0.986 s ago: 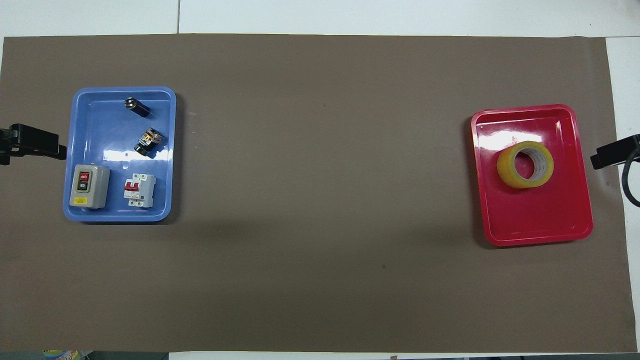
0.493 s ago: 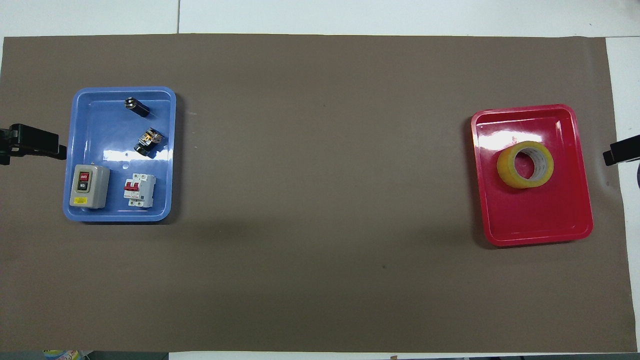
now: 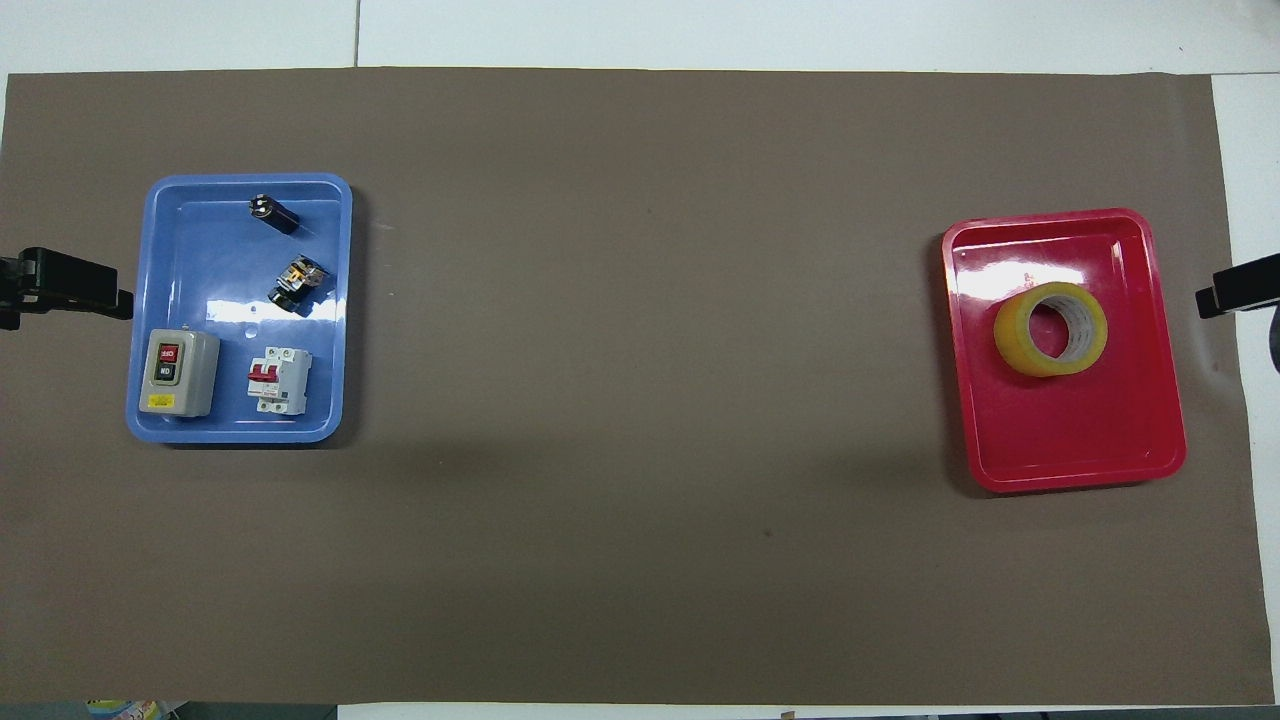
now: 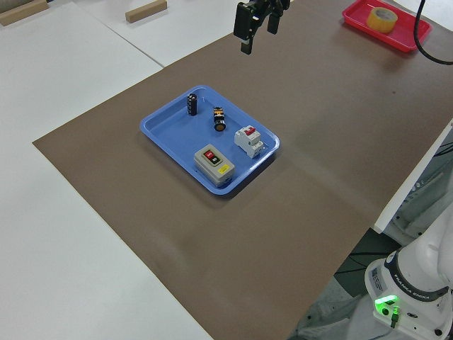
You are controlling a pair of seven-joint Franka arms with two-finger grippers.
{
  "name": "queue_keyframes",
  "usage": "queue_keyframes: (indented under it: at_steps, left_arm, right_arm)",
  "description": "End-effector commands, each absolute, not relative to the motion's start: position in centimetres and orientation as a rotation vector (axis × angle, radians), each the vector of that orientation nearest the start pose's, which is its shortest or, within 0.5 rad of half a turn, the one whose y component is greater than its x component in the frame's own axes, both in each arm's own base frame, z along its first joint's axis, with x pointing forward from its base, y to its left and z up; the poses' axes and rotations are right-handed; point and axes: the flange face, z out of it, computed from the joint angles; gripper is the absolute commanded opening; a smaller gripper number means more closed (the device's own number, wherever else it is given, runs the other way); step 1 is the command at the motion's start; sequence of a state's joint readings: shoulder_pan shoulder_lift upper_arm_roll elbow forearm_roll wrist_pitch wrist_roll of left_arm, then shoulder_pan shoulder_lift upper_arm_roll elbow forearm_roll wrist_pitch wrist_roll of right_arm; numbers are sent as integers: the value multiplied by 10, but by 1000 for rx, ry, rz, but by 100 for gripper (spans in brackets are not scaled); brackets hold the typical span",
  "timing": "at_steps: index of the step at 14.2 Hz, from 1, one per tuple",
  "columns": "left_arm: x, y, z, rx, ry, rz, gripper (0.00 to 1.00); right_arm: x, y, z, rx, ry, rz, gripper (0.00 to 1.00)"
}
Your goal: Place and move tape with both arms
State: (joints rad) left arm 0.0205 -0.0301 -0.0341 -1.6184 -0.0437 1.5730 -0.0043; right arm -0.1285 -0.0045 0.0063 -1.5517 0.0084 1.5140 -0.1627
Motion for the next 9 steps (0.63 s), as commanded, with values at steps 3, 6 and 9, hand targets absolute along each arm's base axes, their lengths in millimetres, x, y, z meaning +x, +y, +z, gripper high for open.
queue_keyframes:
  at_steps: [3,6,9]
  left_arm:
    - [539,-10,621,-3181,21,3,100]
    - [539,-10,621,-3181,21,5,100]
    - [539,-10,621,-3181,21,3,100]
  right_arm:
    - [546,-64,632,-3113,-16,23,100]
    - [546,-62,632,-3113,-23,23,100]
    - [546,-62,631,-3113,-20,26,100]
